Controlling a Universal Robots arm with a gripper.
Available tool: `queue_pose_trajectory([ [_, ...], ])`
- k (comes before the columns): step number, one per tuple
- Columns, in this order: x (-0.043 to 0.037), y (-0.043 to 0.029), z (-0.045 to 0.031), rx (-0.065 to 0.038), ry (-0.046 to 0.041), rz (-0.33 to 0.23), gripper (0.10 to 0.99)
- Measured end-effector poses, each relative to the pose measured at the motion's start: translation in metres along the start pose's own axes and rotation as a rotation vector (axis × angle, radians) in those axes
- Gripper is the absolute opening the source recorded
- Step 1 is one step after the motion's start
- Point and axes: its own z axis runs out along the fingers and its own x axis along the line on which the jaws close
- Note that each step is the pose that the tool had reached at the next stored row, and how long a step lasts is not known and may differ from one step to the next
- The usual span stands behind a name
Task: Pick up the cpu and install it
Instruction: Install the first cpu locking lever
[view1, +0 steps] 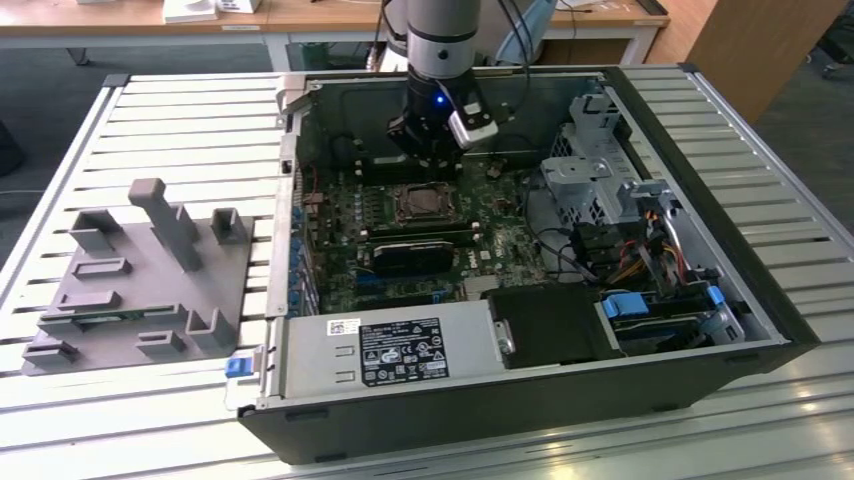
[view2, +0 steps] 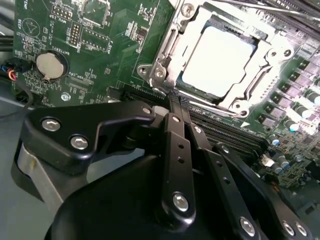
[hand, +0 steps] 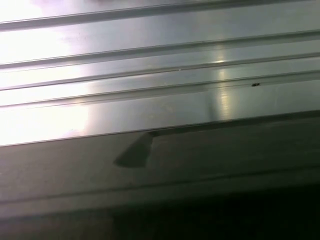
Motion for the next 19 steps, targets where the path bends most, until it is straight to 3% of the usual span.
queue_pose_trajectory([
  [19, -0.0009, -0.007, -0.0001, 0.001, -0.0001, 0.0, 0.106],
])
